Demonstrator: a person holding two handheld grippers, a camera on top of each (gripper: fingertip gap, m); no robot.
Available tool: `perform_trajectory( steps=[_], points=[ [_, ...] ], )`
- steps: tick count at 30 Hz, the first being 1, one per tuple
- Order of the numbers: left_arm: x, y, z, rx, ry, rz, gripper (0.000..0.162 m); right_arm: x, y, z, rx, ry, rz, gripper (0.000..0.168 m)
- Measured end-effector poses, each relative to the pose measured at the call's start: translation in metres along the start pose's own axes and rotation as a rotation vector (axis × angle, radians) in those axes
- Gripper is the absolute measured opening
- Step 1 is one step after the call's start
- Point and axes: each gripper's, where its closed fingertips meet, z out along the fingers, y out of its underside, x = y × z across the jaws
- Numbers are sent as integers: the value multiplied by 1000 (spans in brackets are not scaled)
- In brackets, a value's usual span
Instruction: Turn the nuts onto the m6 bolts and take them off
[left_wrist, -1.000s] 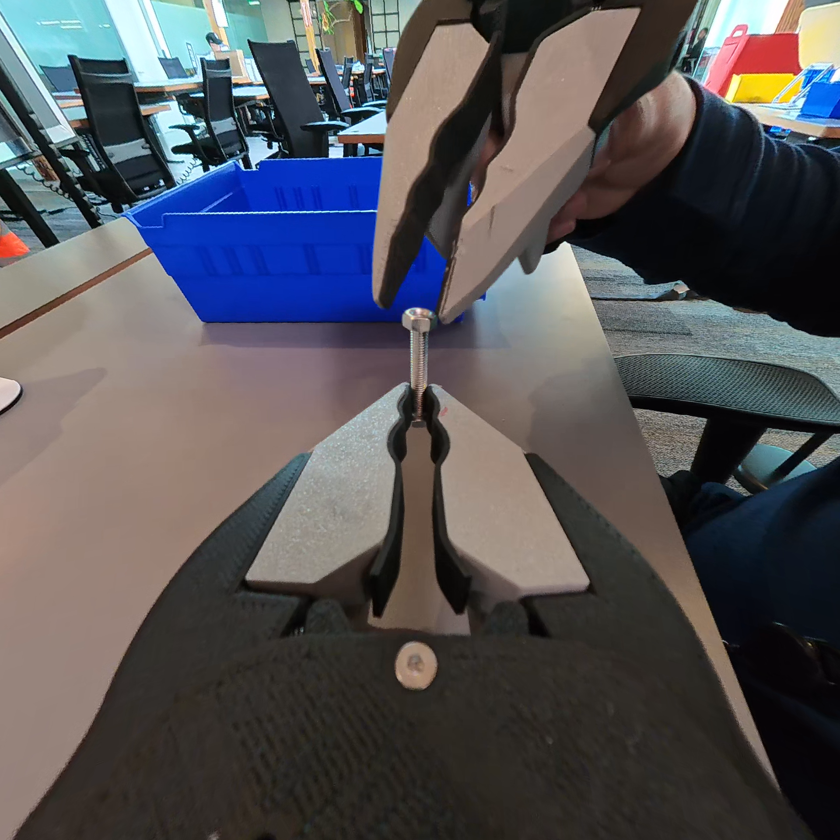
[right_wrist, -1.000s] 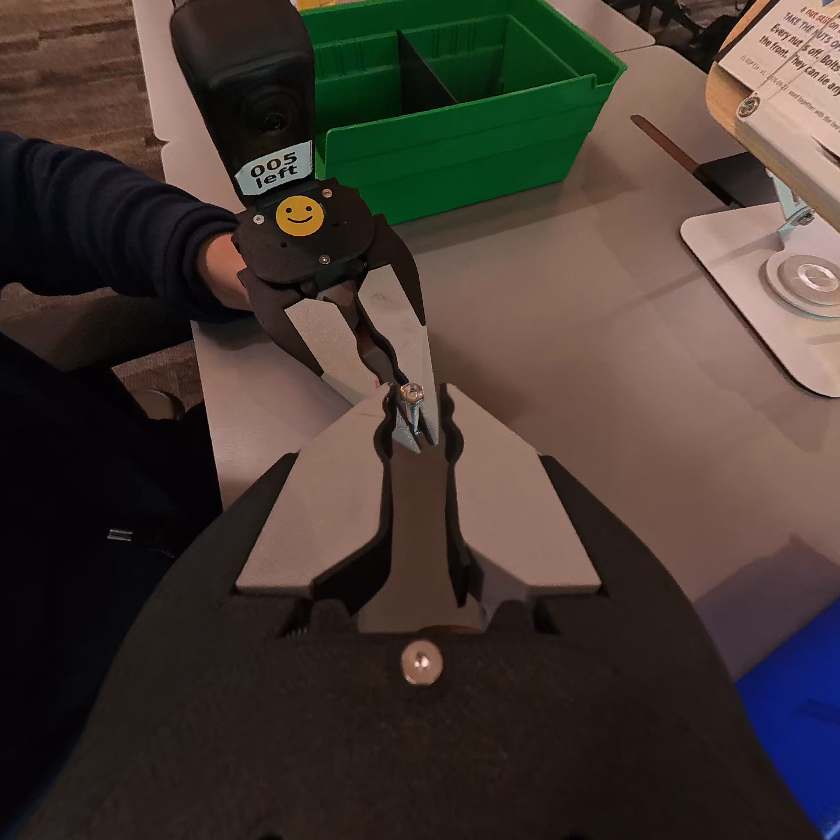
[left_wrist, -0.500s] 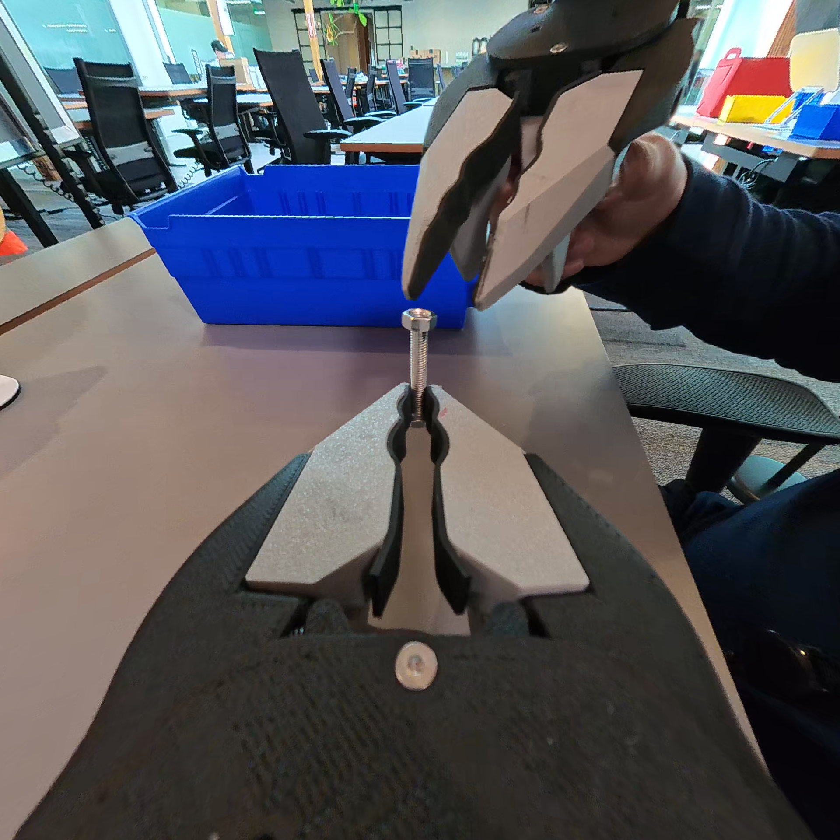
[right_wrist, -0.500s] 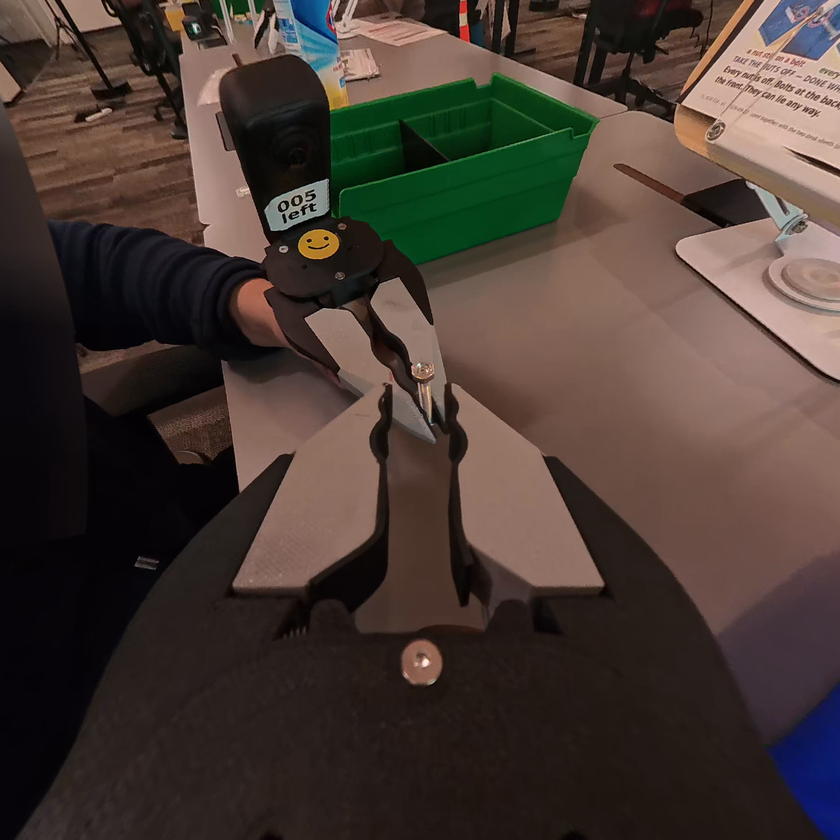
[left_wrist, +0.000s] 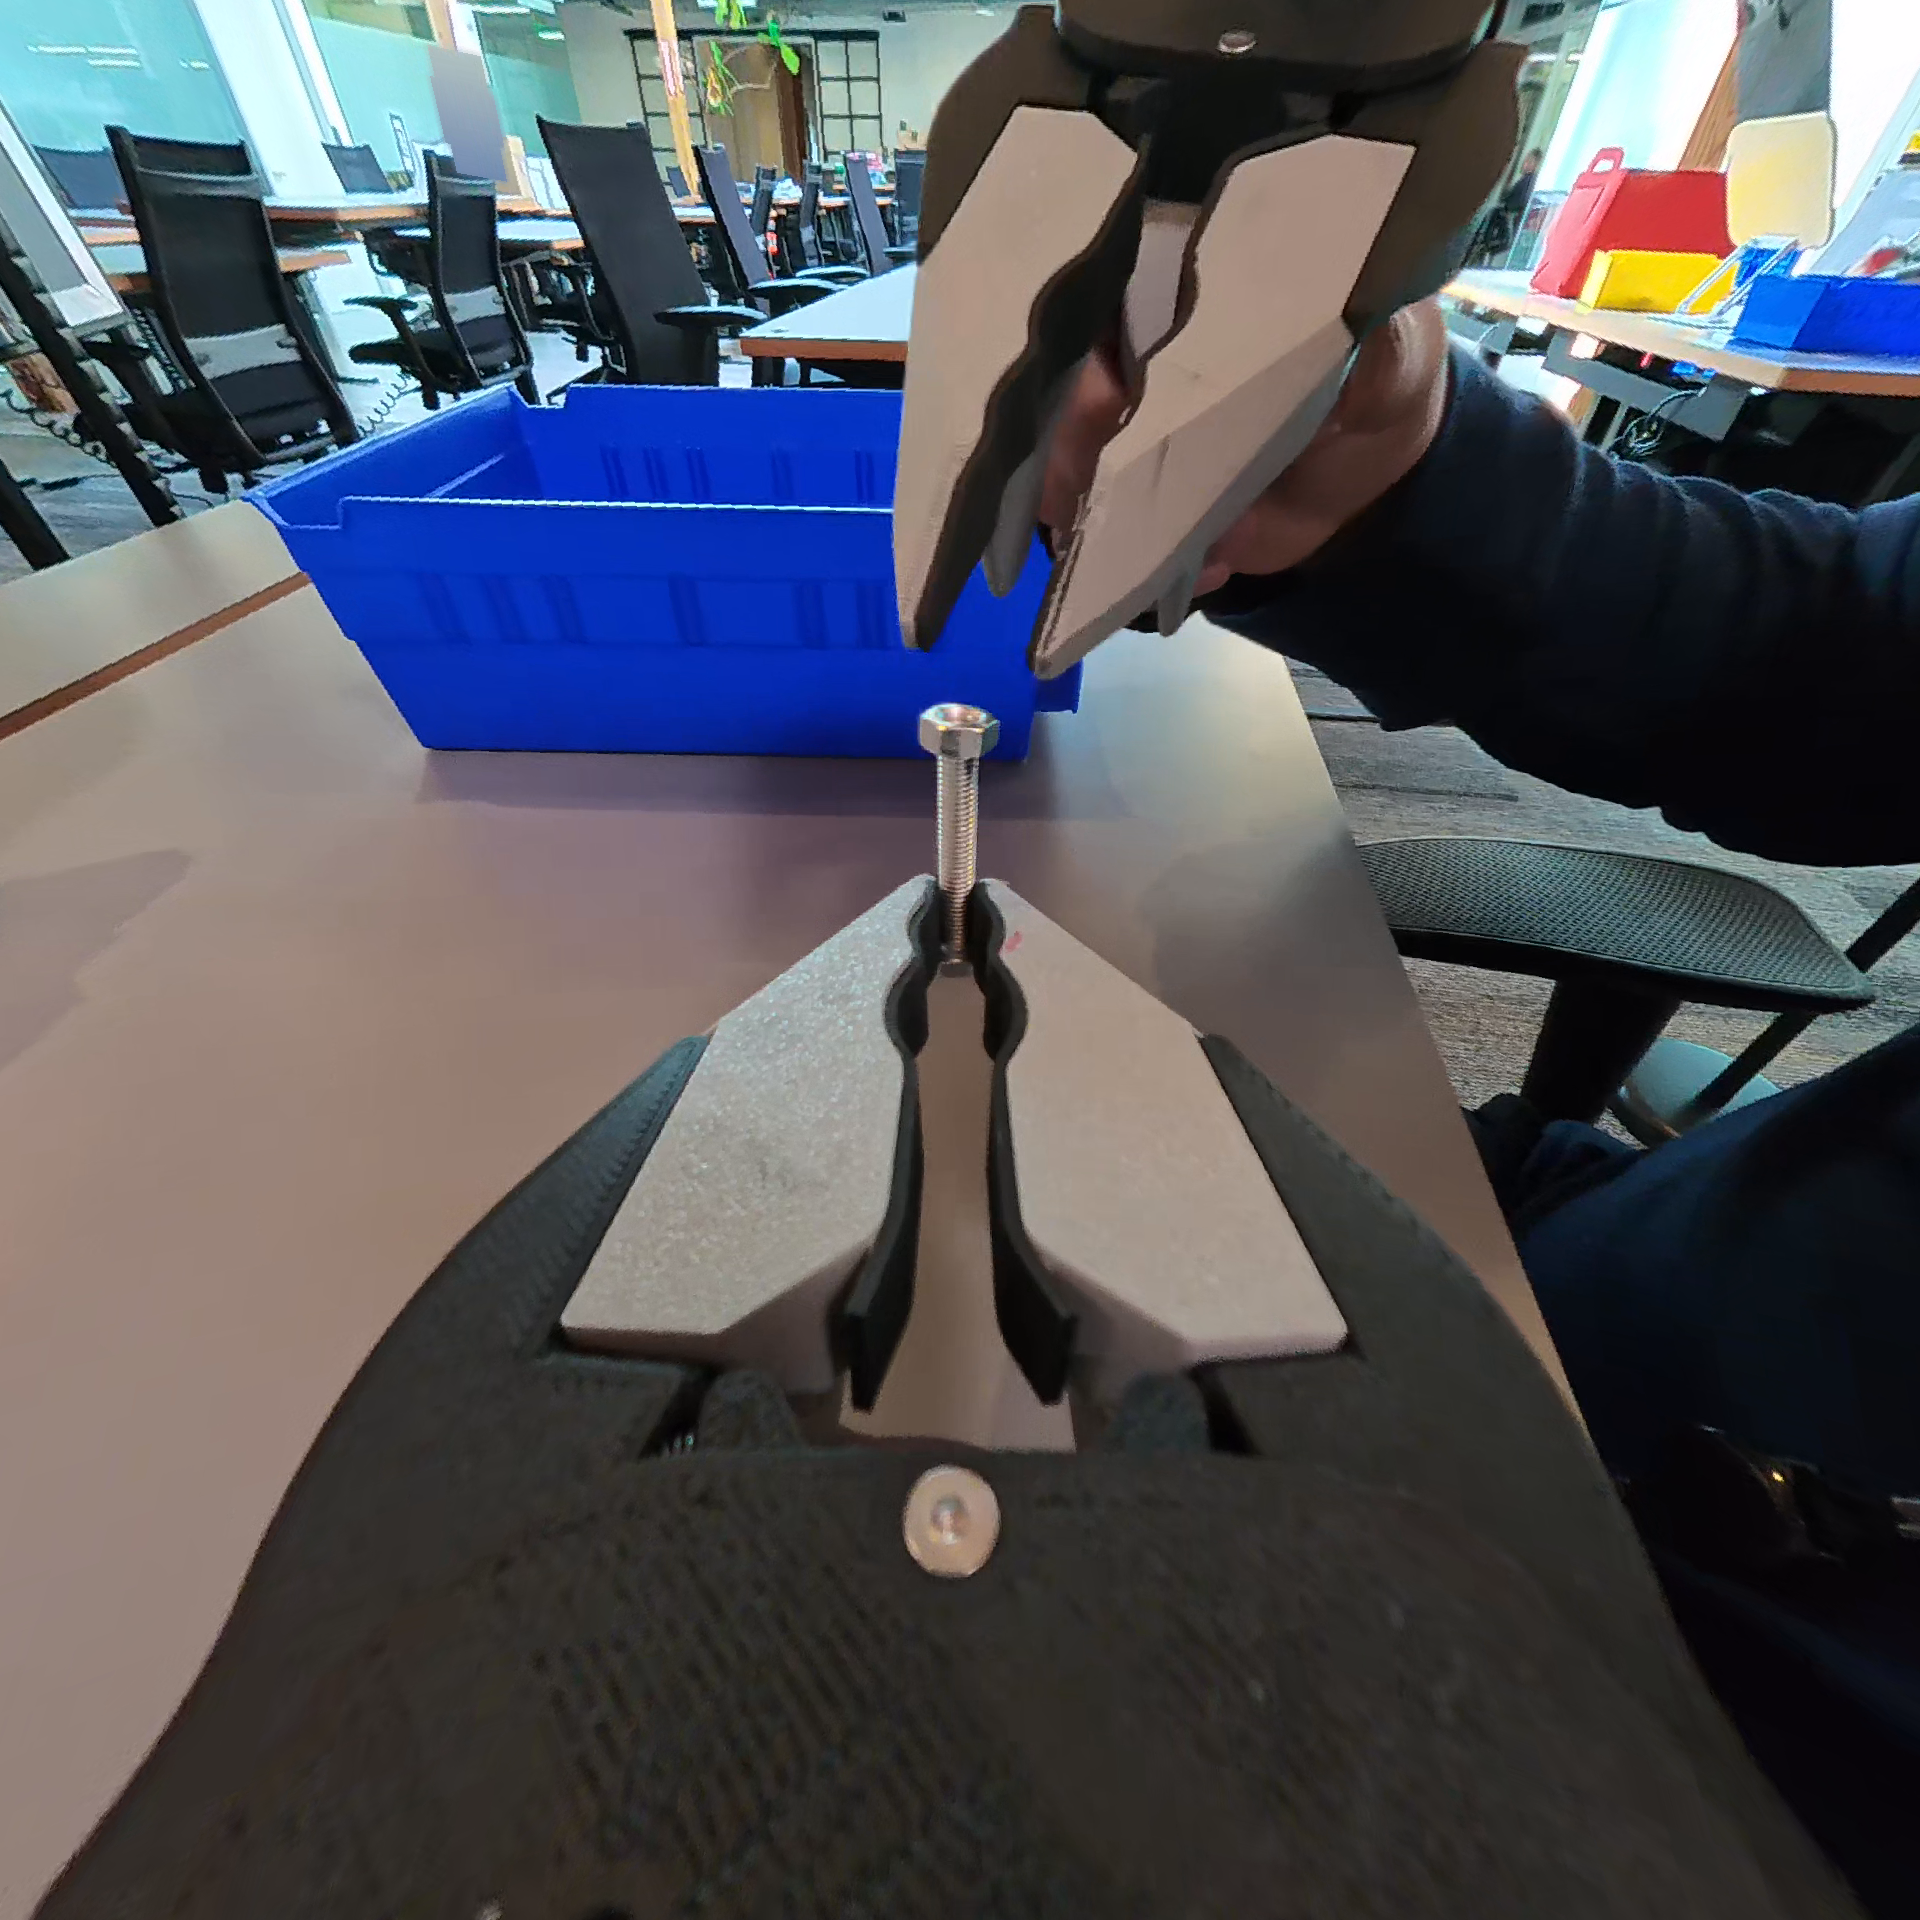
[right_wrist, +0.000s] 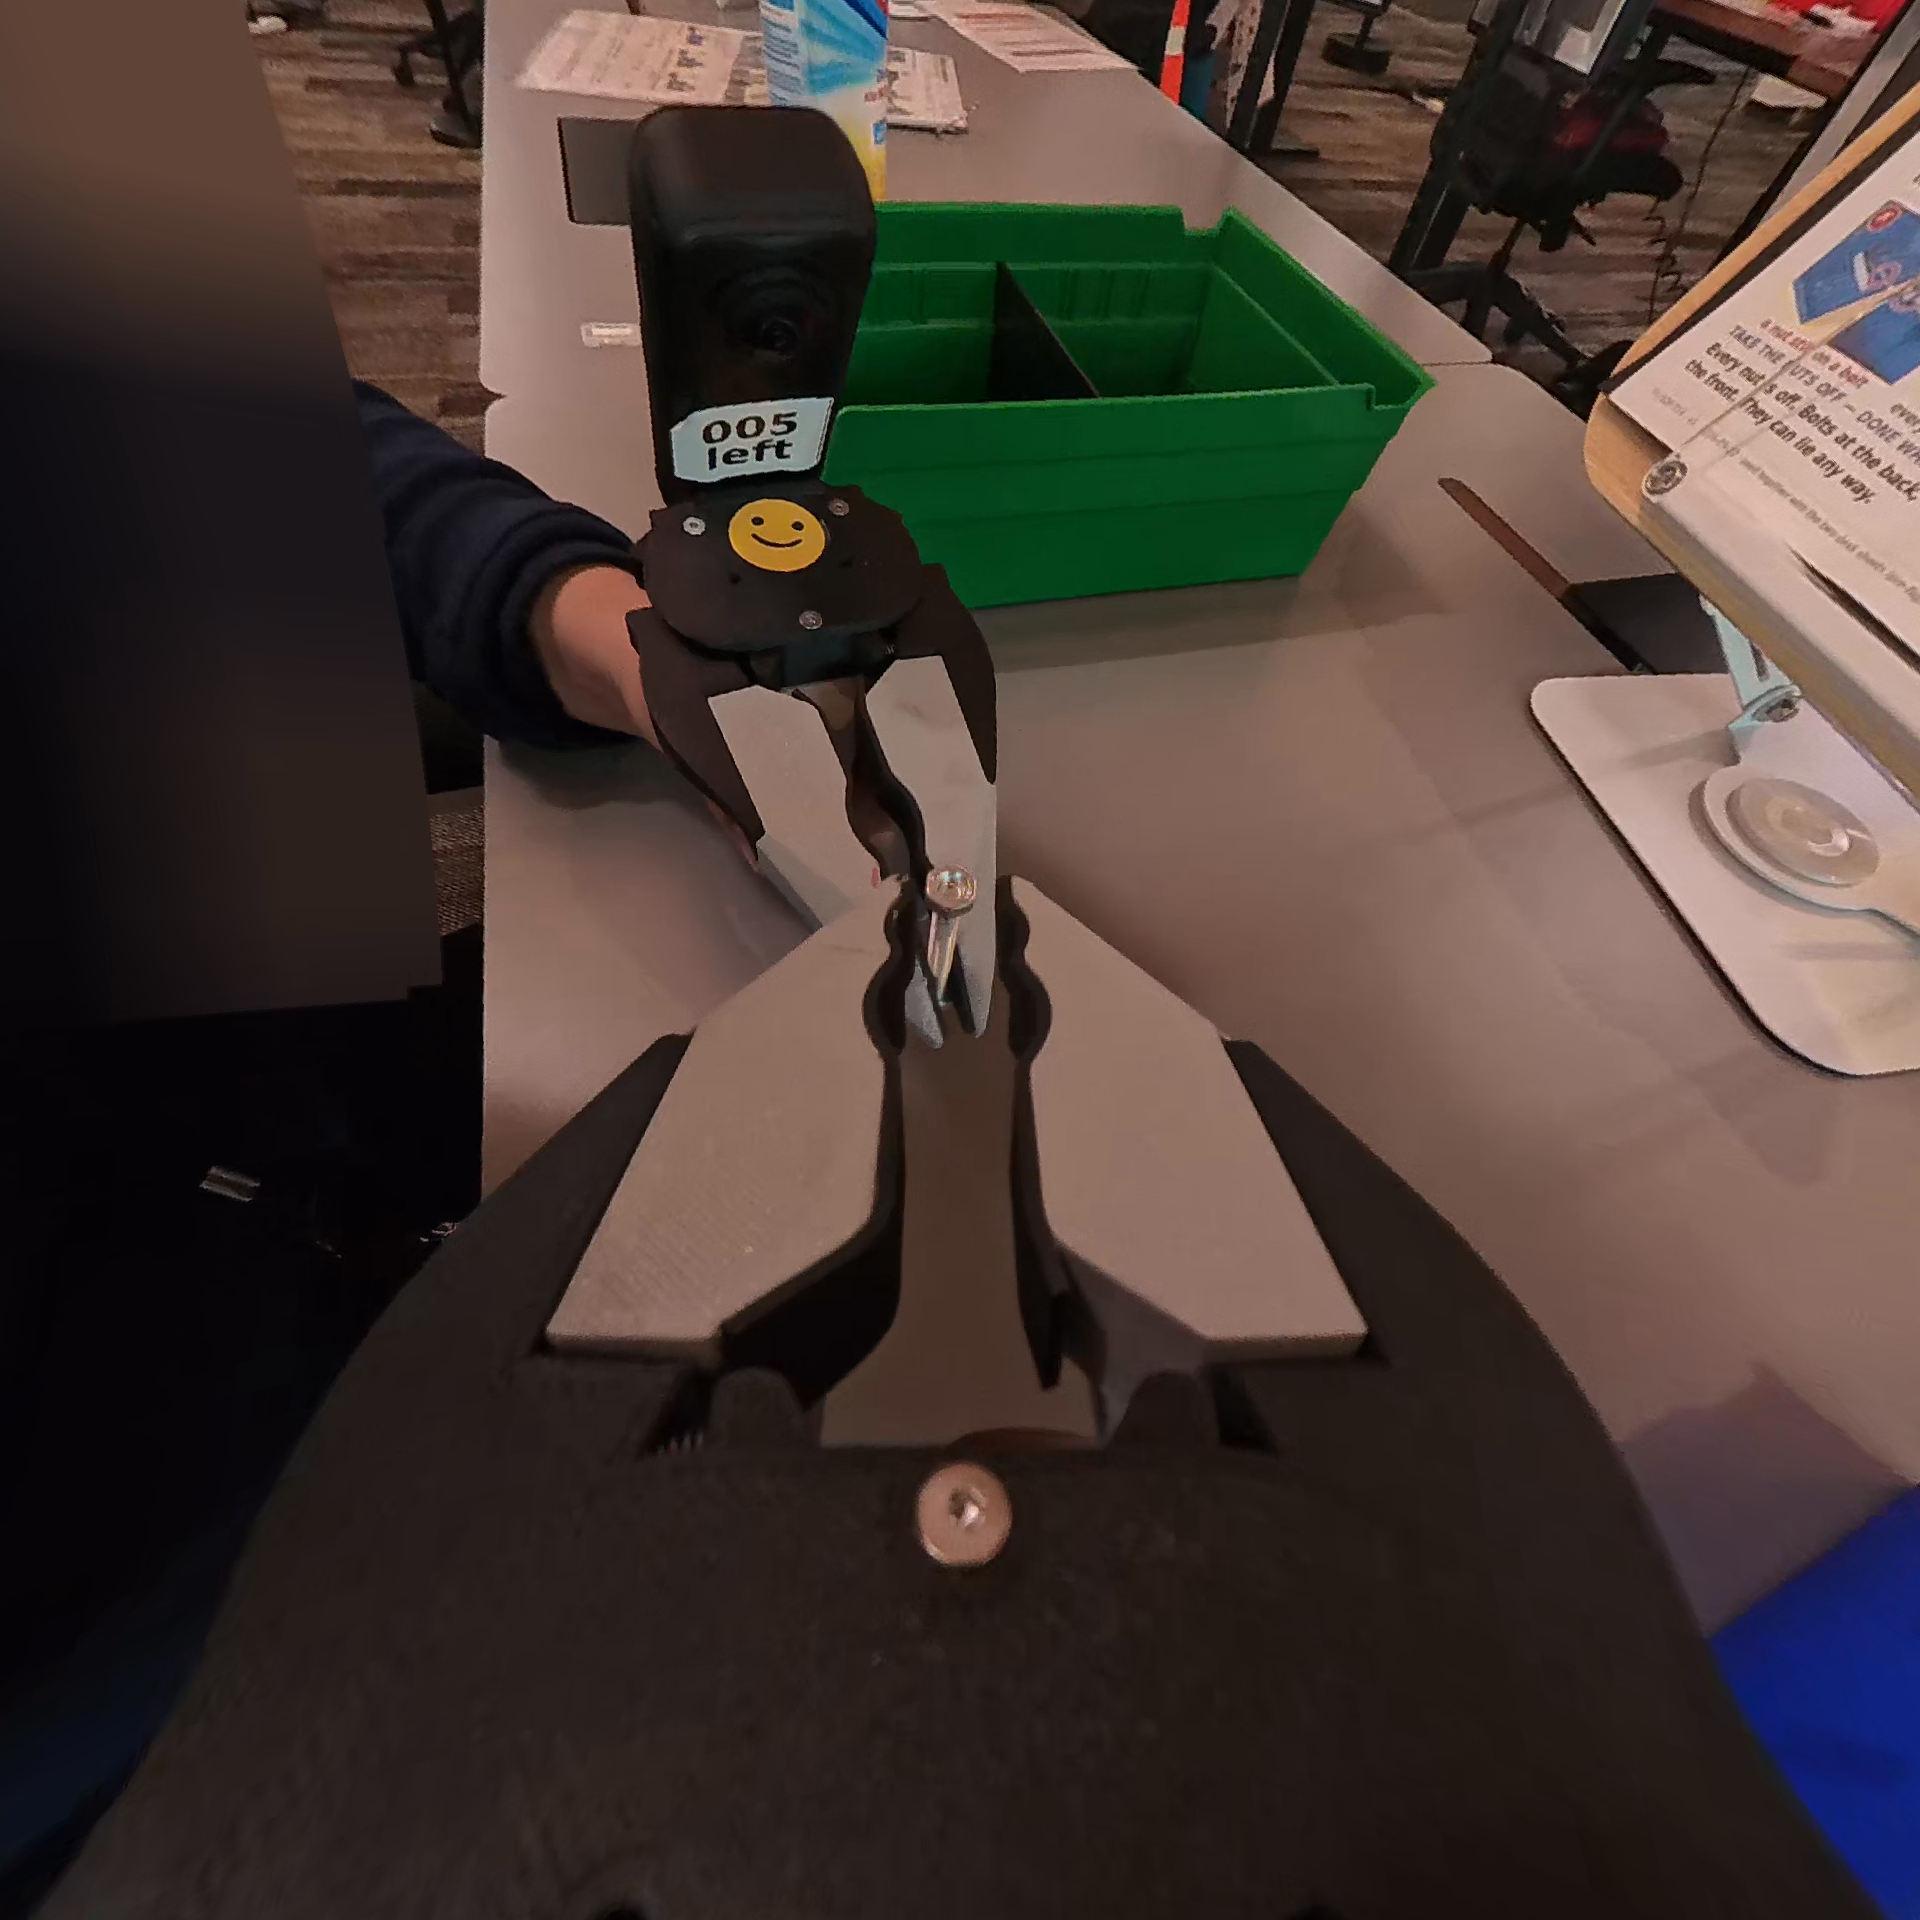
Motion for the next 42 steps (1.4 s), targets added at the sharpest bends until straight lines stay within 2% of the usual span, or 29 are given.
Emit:
perform_trajectory(
  steps=[11,17,26,29,36,42],
  points=[
    [1,0,0,-1,-4,8,3,-2,2,7,-9,5,44,13],
    [0,0,0,-4,-10,13,3,-2,4,10,-46,34,11,7],
    [-7,5,1,-48,-76,47,3,2,10,13,-188,103,-26,7],
    [-10,6,0,-57,-90,45,3,4,11,15,-226,114,8,7],
    [-14,9,0,-77,-123,56,3,7,14,17,-199,115,141,7],
    [-14,11,1,-79,-116,34,3,8,15,17,-209,149,147,7]
  ],
)
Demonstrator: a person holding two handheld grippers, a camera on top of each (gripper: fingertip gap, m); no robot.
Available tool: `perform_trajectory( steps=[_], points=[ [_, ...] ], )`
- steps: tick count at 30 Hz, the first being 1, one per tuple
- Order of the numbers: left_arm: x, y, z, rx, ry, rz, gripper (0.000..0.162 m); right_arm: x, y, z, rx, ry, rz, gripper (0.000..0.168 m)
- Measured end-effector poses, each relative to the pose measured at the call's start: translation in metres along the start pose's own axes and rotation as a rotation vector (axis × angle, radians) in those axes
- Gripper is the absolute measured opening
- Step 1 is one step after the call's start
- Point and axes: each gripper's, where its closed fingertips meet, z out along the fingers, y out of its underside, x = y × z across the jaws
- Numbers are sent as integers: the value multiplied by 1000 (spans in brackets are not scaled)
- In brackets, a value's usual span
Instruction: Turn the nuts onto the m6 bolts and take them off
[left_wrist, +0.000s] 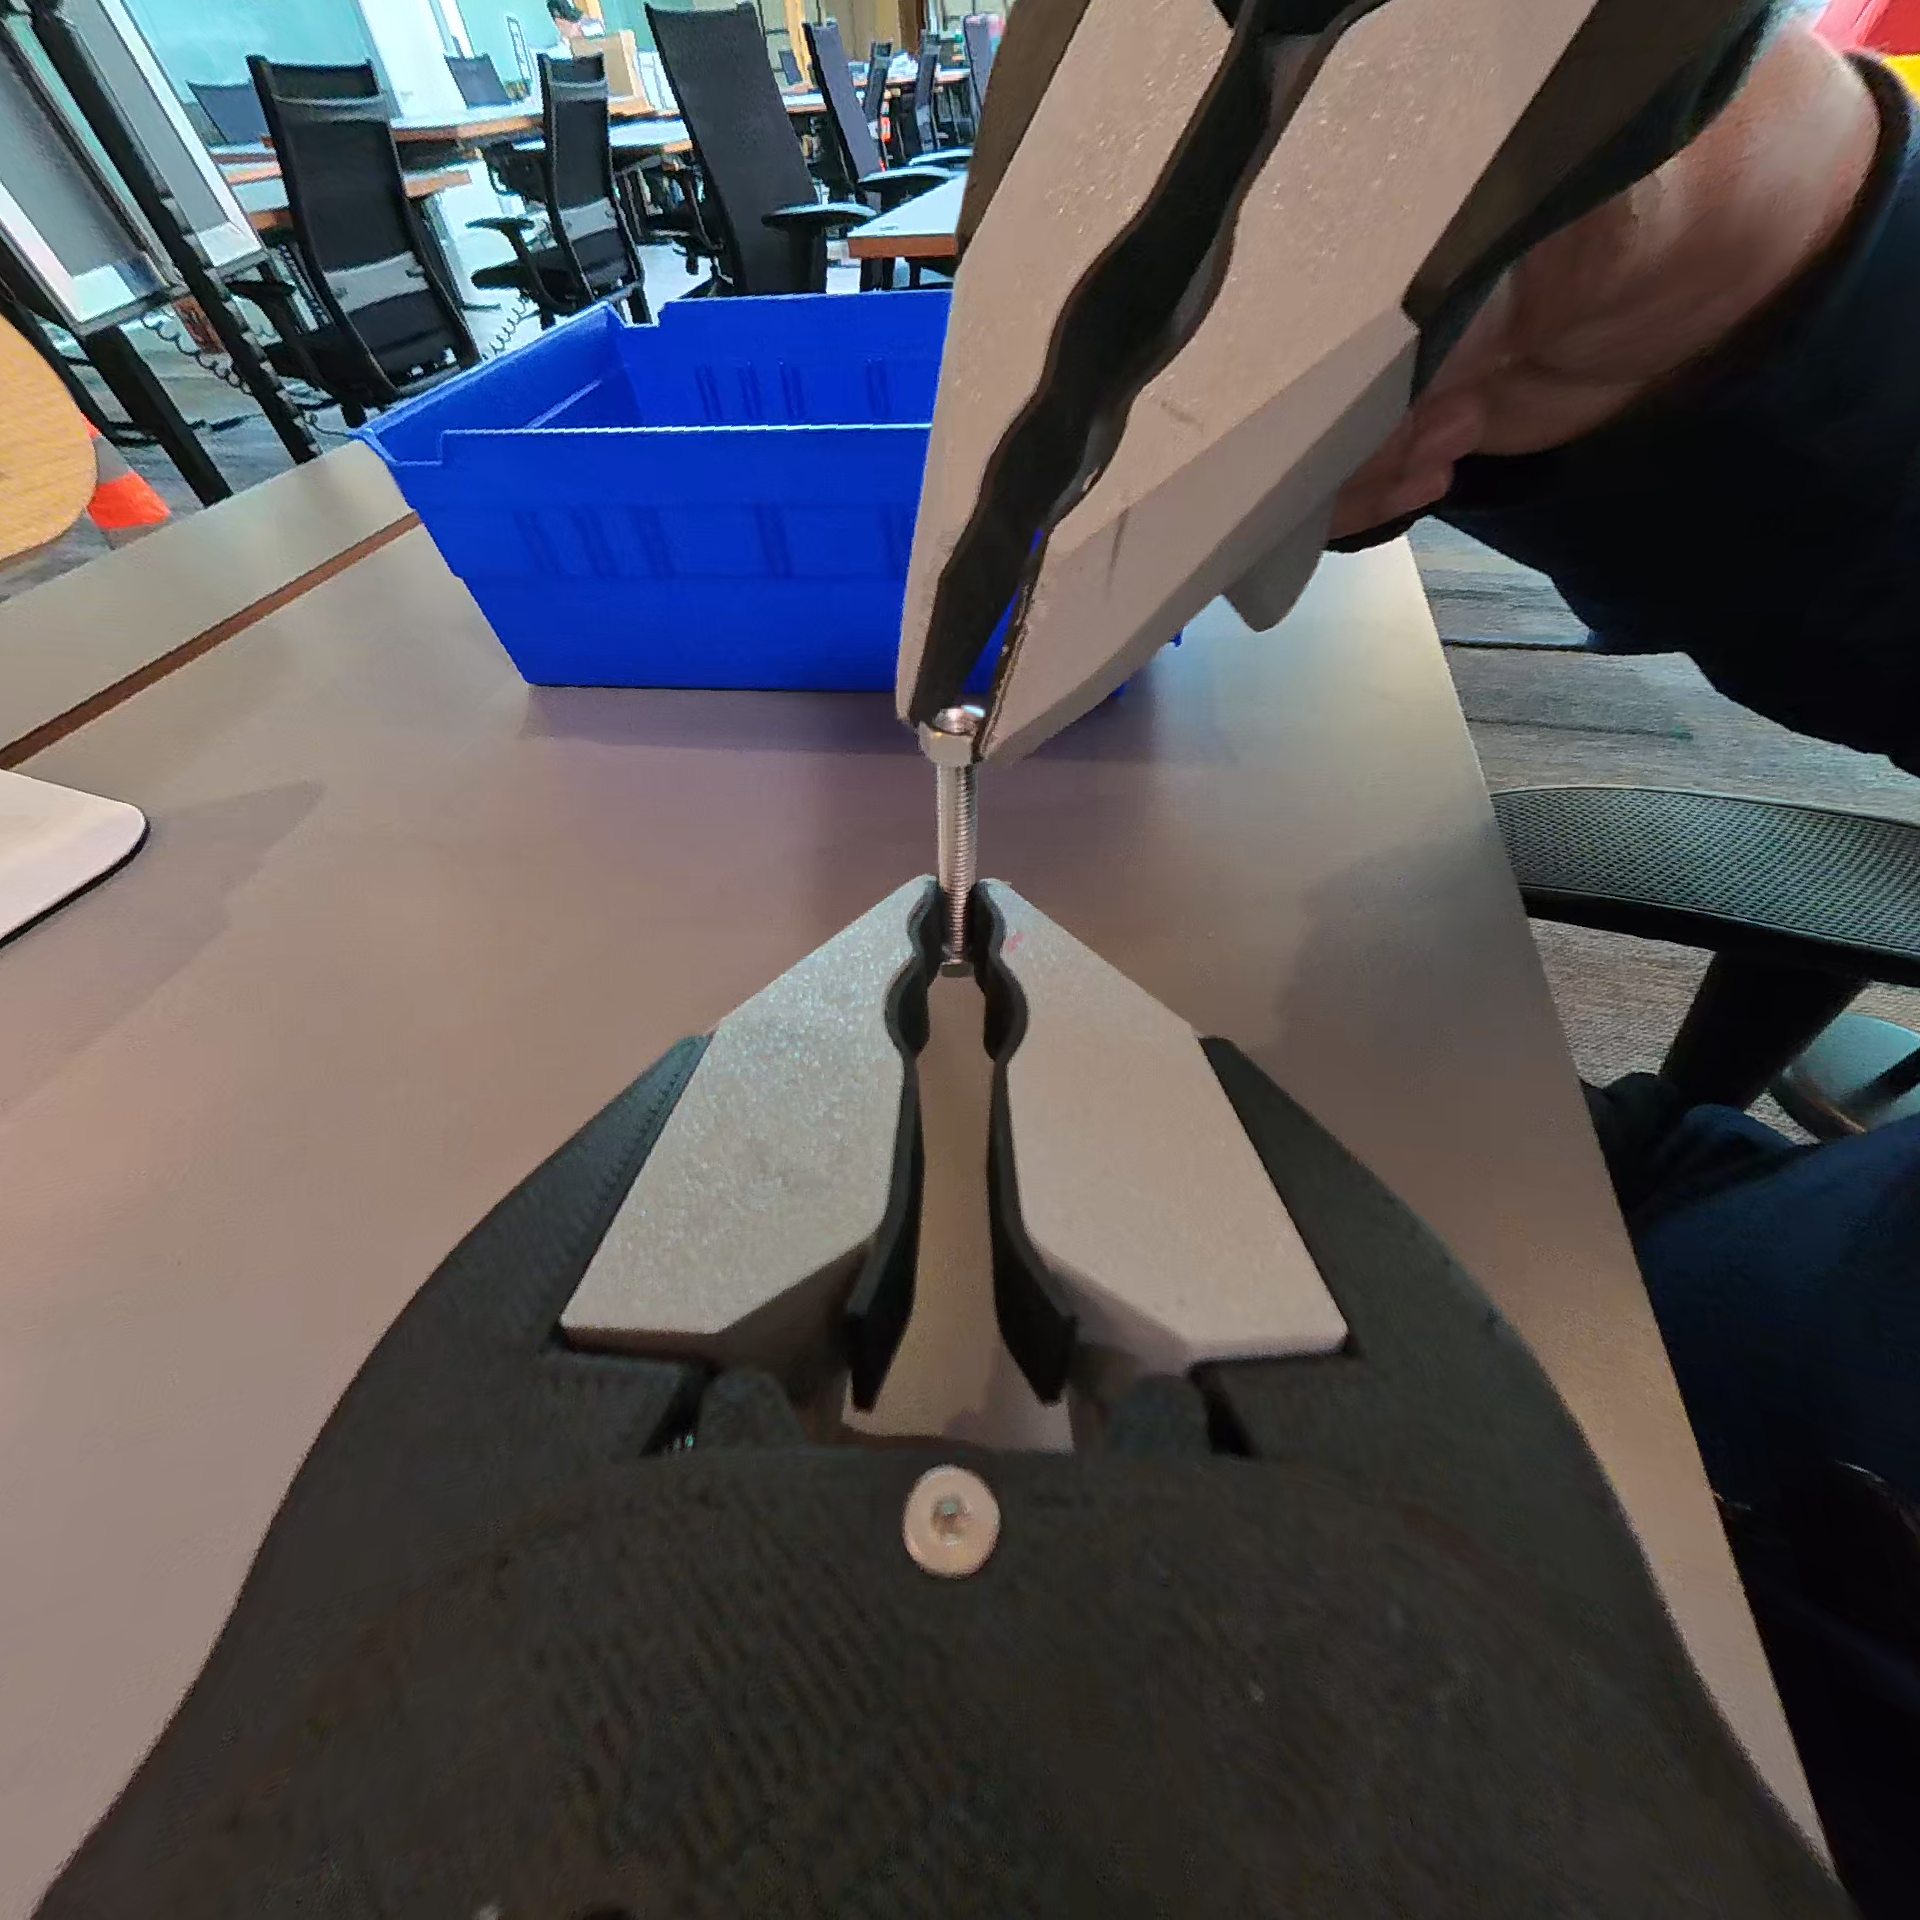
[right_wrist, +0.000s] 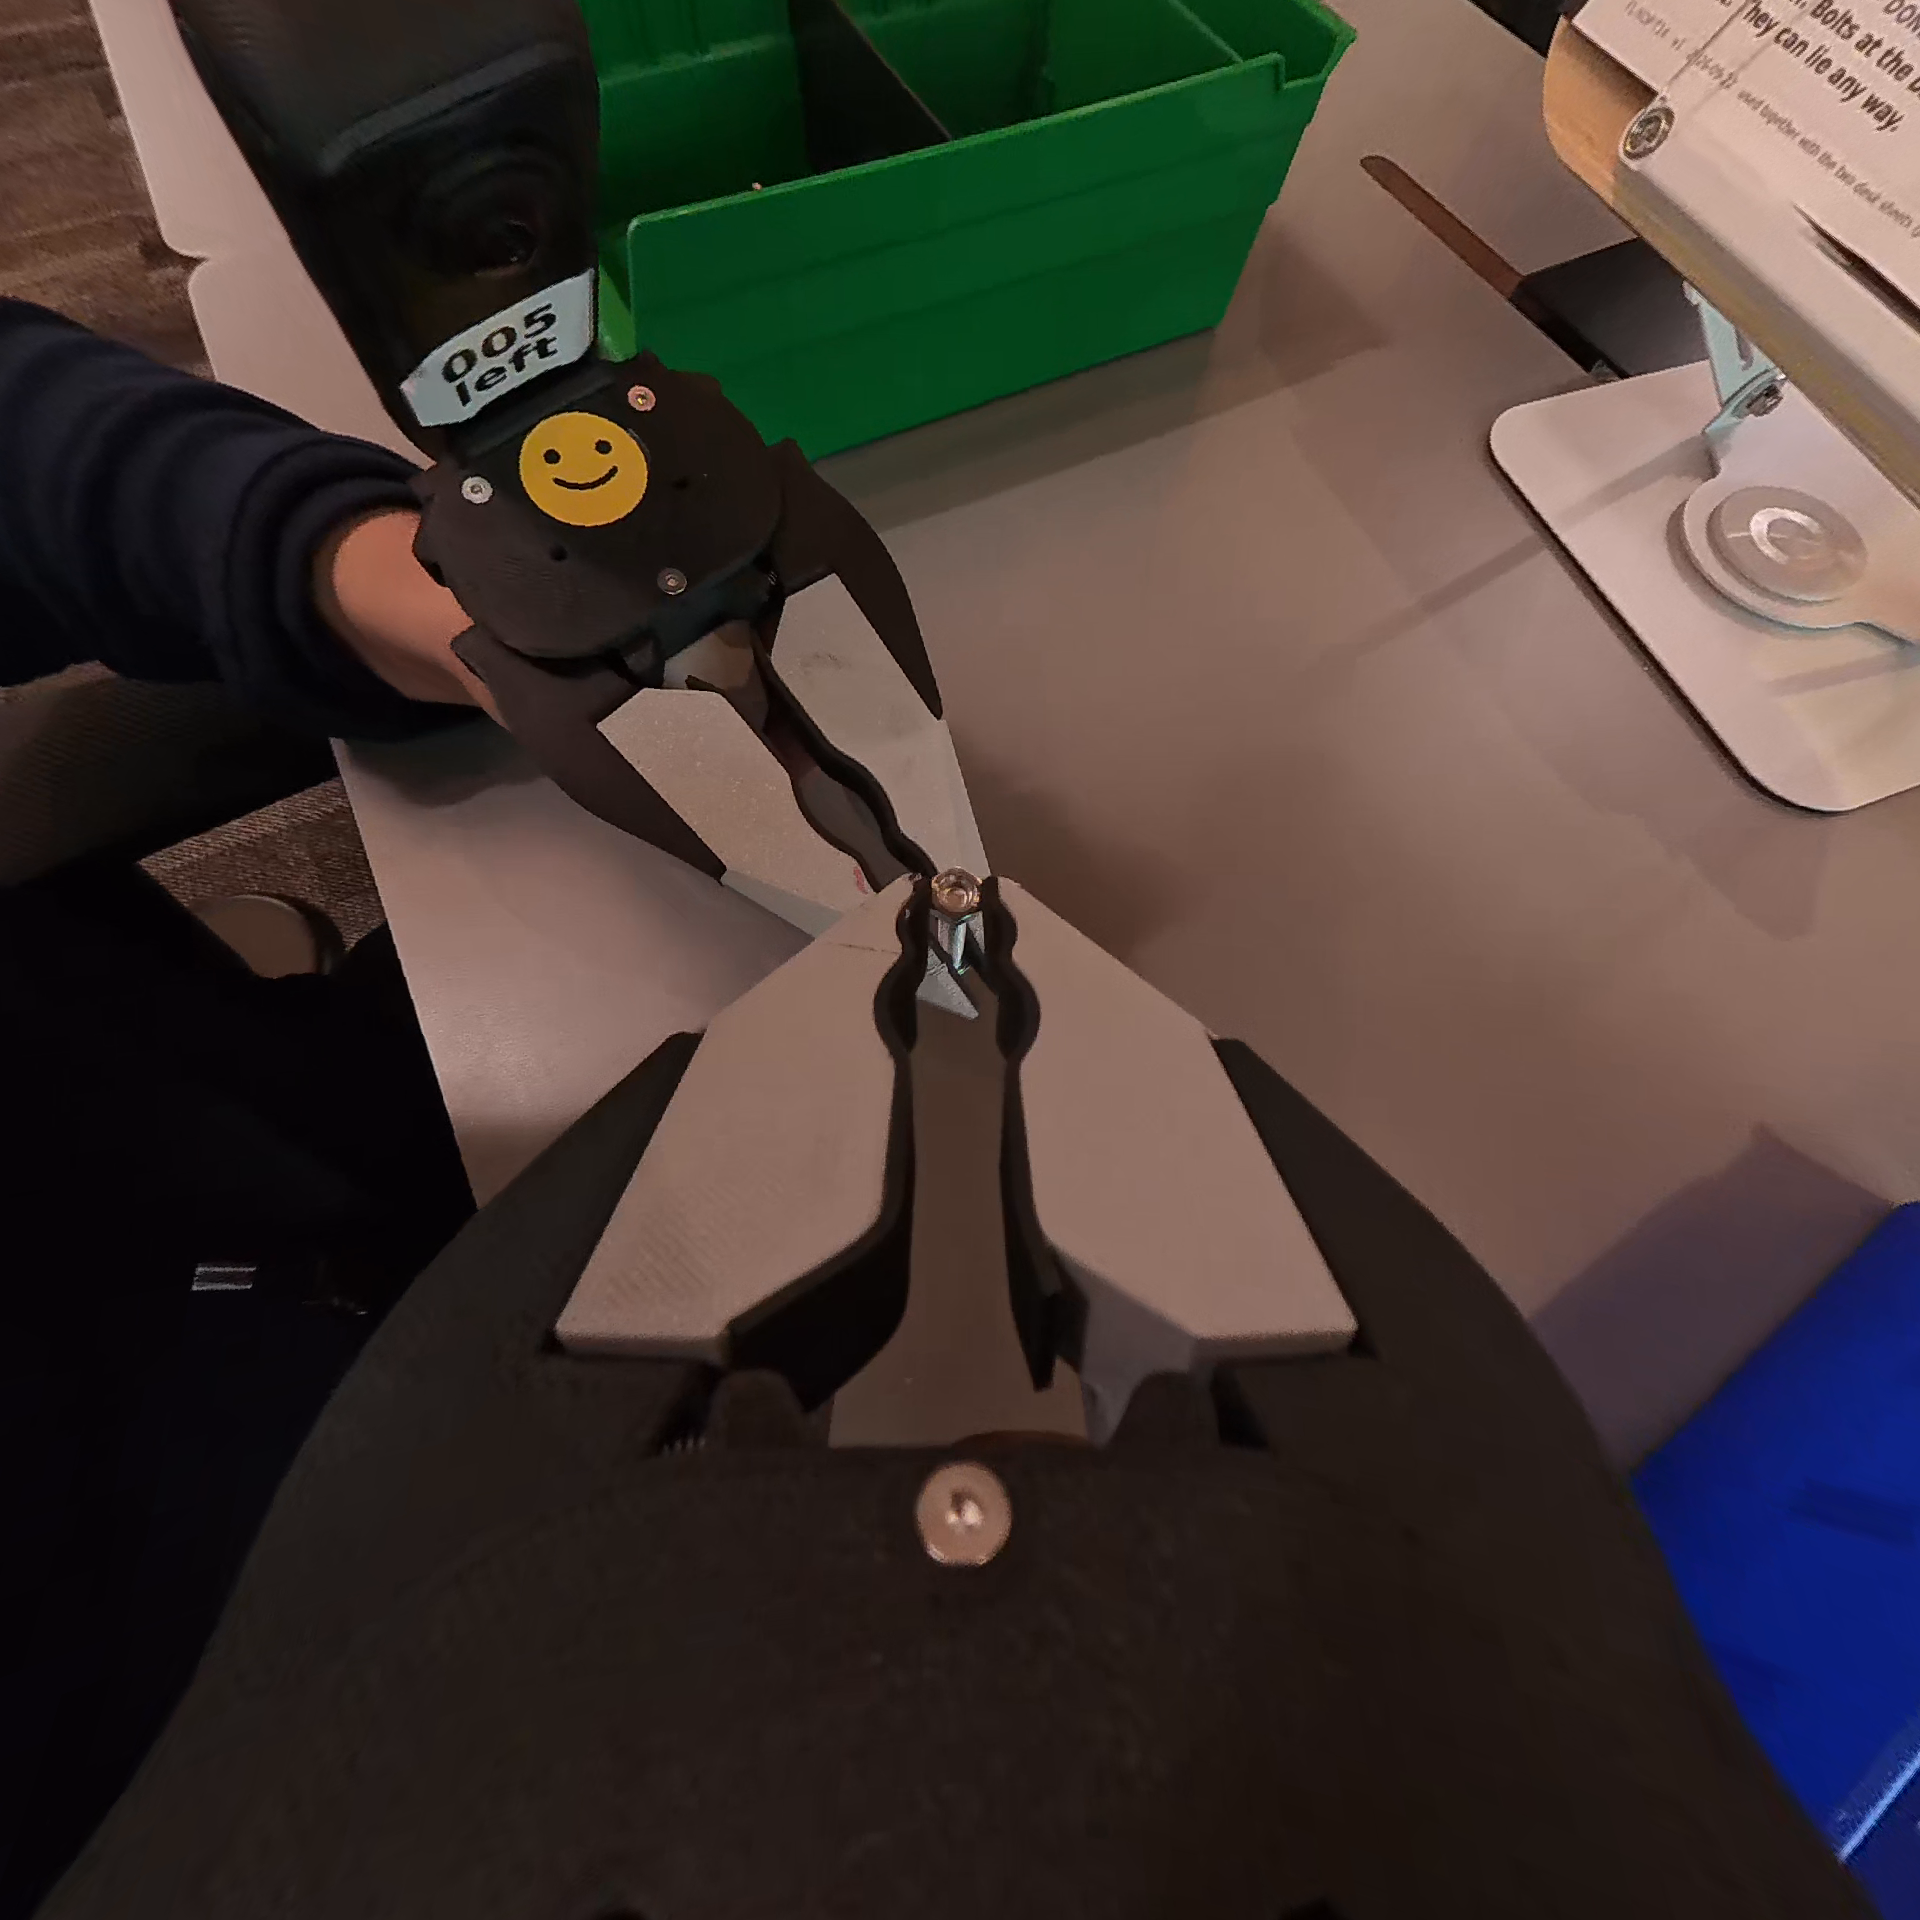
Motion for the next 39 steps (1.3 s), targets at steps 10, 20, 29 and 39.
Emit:
perform_trajectory(
  steps=[10,20,29,39],
  points=[
    [4,-10,-5,74,76,-81,3,7,-9,-18,142,-1,6,19],
    [12,-13,-4,94,127,-80,3,-1,-11,-21,321,-158,80,16],
    [31,-16,-7,111,245,-69,3,-18,-16,-33,390,-307,-35,12],
    [46,-16,-10,120,338,-44,4,-34,-6,-31,352,-383,-85,14]
  ],
)
